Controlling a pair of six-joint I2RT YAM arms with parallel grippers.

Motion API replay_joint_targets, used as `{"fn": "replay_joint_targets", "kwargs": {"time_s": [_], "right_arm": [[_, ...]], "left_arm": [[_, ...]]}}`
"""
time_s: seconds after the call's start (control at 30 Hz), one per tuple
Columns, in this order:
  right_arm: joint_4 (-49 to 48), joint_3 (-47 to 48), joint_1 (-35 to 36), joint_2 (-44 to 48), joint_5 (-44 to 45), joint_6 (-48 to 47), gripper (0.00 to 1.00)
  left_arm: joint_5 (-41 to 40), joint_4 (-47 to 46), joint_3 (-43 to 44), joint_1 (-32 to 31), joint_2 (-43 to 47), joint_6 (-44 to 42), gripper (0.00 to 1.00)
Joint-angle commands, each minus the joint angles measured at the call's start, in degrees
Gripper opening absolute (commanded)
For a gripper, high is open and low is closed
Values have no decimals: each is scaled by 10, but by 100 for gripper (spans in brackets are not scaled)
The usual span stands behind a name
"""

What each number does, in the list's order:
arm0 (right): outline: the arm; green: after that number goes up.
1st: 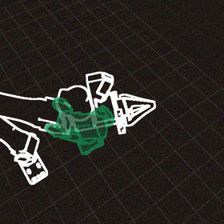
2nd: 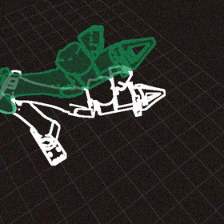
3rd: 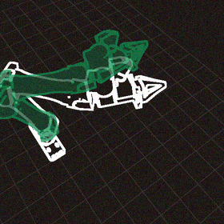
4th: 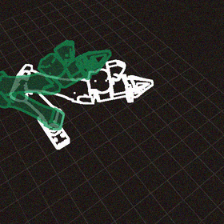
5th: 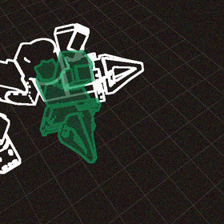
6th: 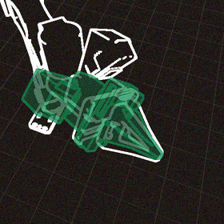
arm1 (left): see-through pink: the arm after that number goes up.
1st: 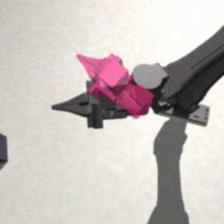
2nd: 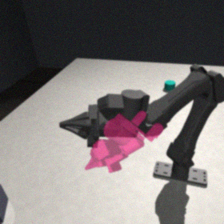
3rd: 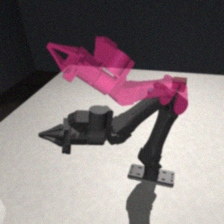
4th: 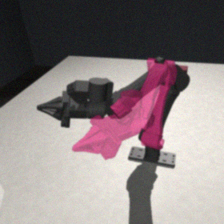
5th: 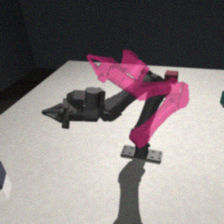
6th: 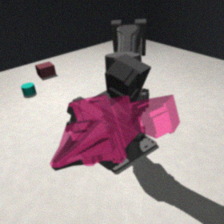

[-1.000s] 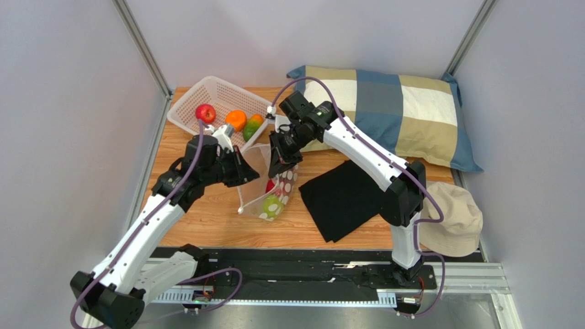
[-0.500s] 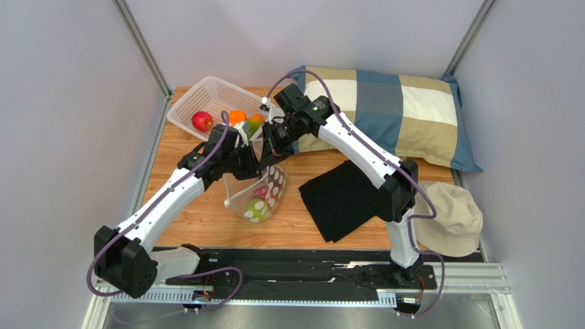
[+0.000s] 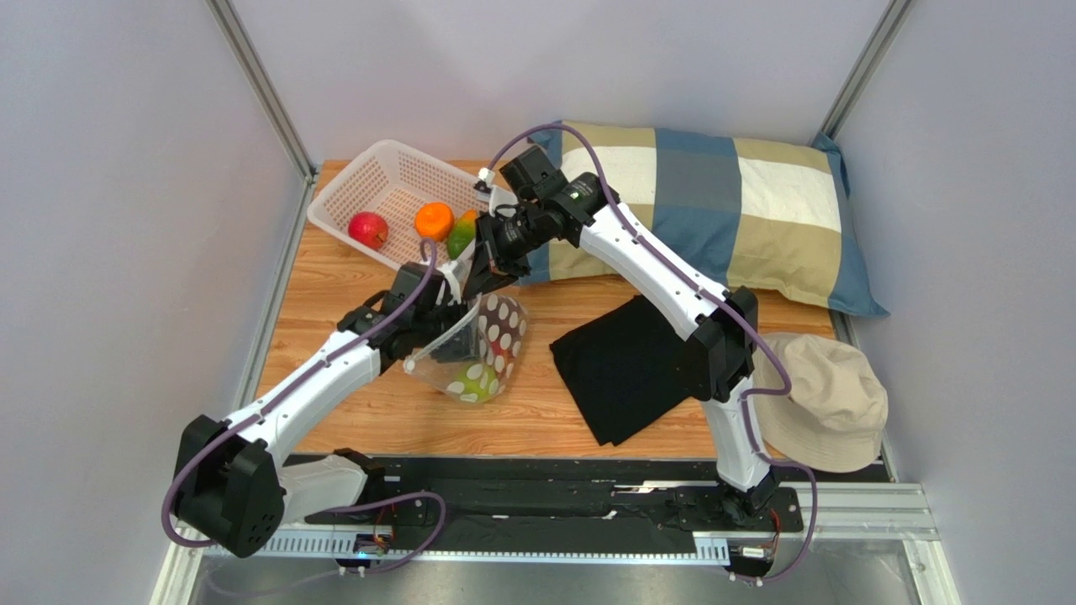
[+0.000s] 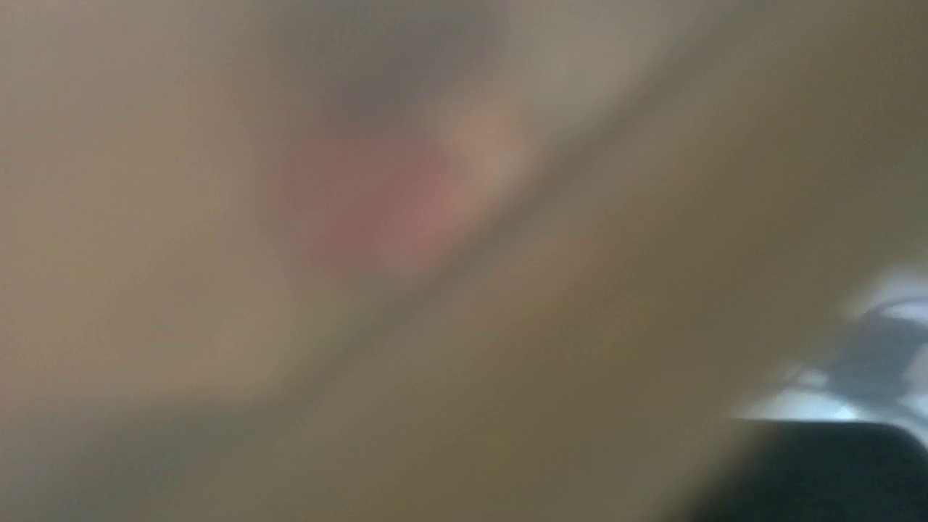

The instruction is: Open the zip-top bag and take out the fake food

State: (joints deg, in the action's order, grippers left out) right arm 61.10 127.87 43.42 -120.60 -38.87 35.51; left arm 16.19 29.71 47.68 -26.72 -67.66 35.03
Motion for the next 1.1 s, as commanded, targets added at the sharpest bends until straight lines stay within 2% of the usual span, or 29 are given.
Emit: {"fn": "replay_joint_targets", "kwargs": {"time_s": [0.0, 0.1, 0.13, 0.17, 0.3, 0.33, 0.43, 0.63, 0.73, 0.83, 0.9, 0.97, 1.0, 1.03, 1.07], "right_arm": [[-48, 37, -3, -19, -37, 36, 0], [-49, 34, -3, -21, -36, 40, 1], [-44, 26, -4, -18, -33, 39, 14], [-38, 21, -6, -15, -21, 35, 21], [3, -28, -20, 20, 22, 3, 38], [22, -43, -26, 43, 33, -3, 46], [36, -121, -54, 96, 49, -25, 55], [21, -275, -68, 178, 57, -31, 63], [-11, -338, -70, 214, 40, -11, 64], [-38, -350, -76, 239, 23, 7, 65], [-31, -351, -76, 245, 35, 23, 61], [-65, -396, -62, 252, 34, 44, 39], [-92, -432, -55, 254, 28, 71, 33], [-154, -489, -40, 252, 20, 82, 18], [-185, -516, -32, 249, 6, 89, 17]], "left_arm": [[22, -25, -39, -4, 21, -34, 40], [-4, -19, -51, -4, 16, -16, 47], [-6, -16, -53, -4, 18, -15, 51], [-8, -11, -53, -4, 20, -10, 53], [6, 23, -42, -4, 26, -8, 61], [12, 46, -32, -4, 27, -8, 61], [33, 86, -22, -4, 32, -2, 63], [91, 113, -37, -4, 52, -8, 67], [106, 136, -31, -4, 41, -26, 68], [125, 151, -26, -4, 31, -41, 68], [120, 155, -24, -4, 34, -43, 68], [113, 157, -22, -5, 44, -39, 68], [108, 158, -21, -4, 46, -35, 68], [107, 156, -21, -4, 49, -29, 67], [103, 157, -20, -4, 48, -24, 66]]}}
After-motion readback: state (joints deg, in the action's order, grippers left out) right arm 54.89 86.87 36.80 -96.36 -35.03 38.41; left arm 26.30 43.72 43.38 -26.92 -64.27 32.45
